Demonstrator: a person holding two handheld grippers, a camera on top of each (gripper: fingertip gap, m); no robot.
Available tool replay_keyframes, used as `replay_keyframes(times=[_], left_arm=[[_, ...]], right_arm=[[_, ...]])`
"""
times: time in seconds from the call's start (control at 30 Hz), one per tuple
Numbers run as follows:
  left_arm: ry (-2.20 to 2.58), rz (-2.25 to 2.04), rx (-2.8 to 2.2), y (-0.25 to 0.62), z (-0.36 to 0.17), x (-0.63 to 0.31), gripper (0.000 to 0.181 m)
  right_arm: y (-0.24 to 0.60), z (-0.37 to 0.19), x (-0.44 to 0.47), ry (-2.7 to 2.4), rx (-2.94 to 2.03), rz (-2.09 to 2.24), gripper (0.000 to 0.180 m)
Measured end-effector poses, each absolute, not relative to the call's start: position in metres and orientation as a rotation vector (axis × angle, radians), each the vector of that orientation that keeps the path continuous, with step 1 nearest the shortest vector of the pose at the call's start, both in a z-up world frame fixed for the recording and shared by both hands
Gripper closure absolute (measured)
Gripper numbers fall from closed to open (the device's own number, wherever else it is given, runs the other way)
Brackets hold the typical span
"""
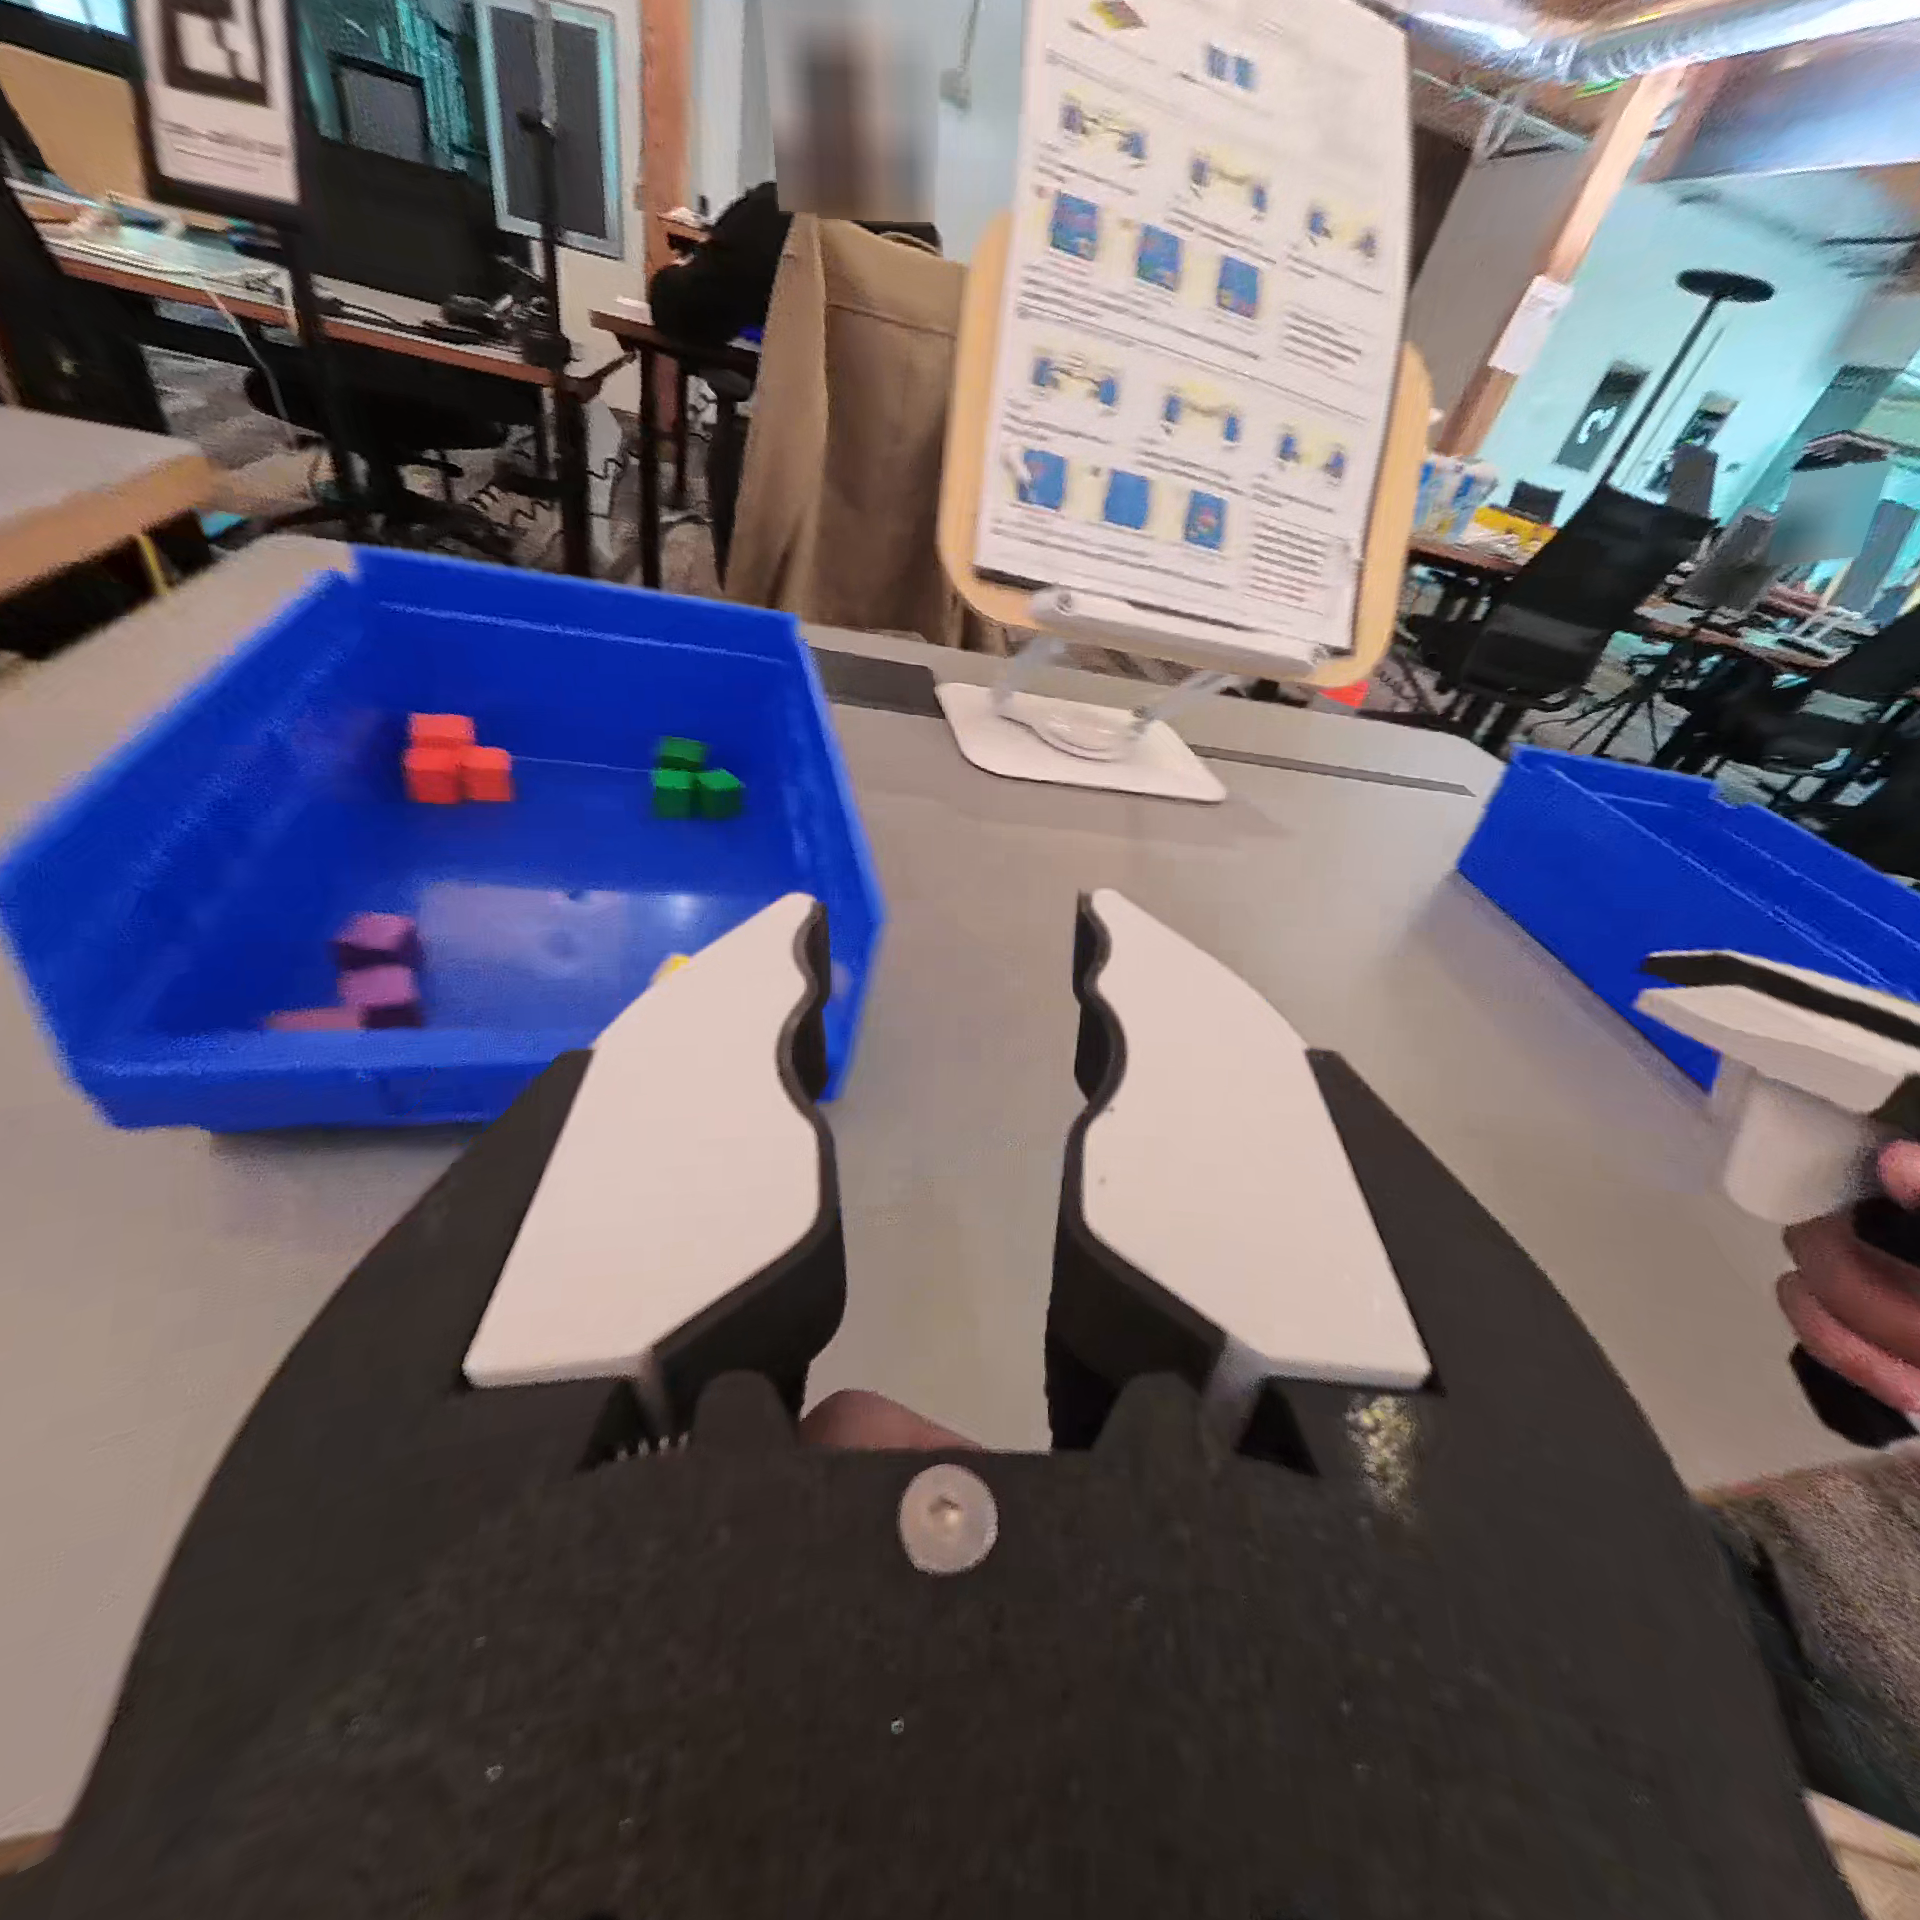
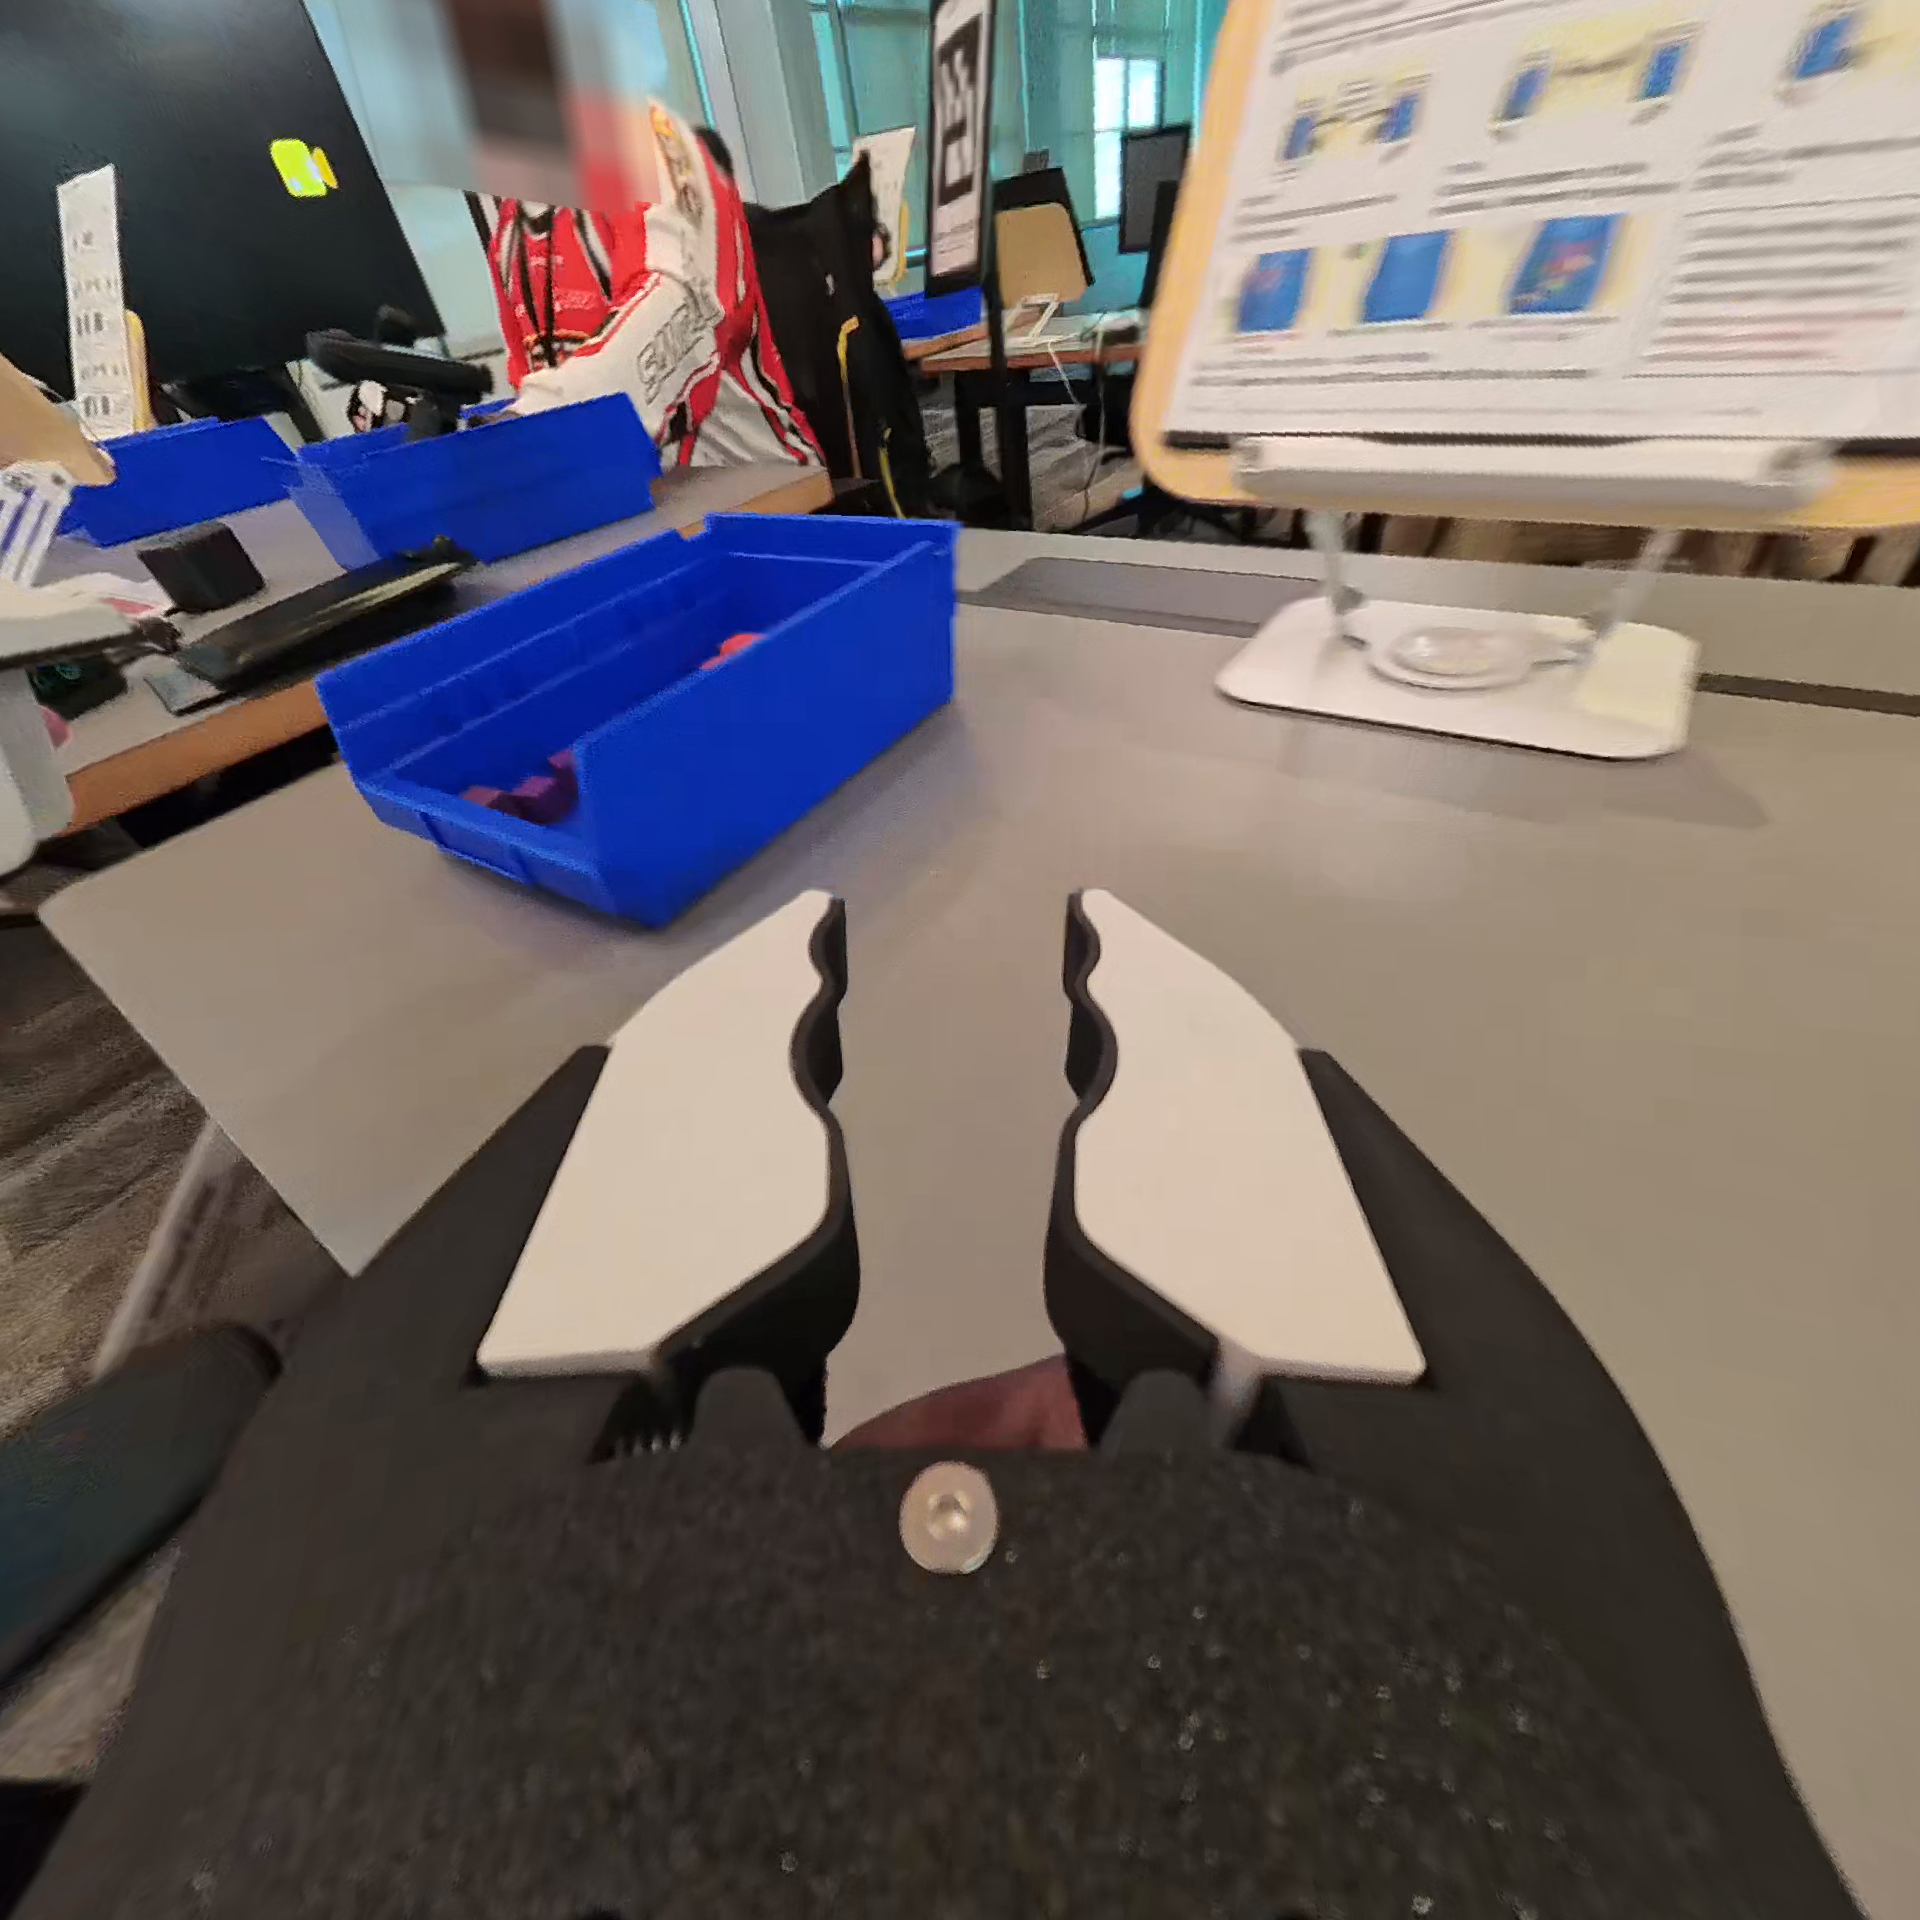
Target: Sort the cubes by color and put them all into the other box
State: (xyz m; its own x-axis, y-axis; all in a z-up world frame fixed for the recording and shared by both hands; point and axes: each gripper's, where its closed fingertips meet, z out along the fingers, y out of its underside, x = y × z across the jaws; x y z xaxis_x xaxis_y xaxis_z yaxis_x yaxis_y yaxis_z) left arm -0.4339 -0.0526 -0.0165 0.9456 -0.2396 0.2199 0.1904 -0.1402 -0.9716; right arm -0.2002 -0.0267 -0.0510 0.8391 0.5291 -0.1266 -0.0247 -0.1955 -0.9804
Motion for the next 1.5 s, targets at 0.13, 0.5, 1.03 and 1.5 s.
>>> replay_keyframes(times=[0.13,0.5,1.03,1.5], left_arm=[[0.074,-0.295,-1.668,-0.067,-0.057,-0.383,0.136],[0.156,-0.202,-1.684,-0.071,-0.088,-0.366,0.14],[0.178,-0.205,-1.759,-0.064,-0.105,-0.365,0.137],[0.175,-0.234,-1.816,-0.062,-0.115,-0.365,0.135]], right_arm=[[-0.053,-0.07,-0.088,-0.301,-1.686,0.407,0.135],[-0.066,-0.098,-0.021,-0.166,-1.72,0.374,0.131],[-0.064,-0.128,-0.036,-0.121,-1.748,0.599,0.134],[-0.066,-0.133,-0.047,-0.211,-1.762,0.524,0.135]])
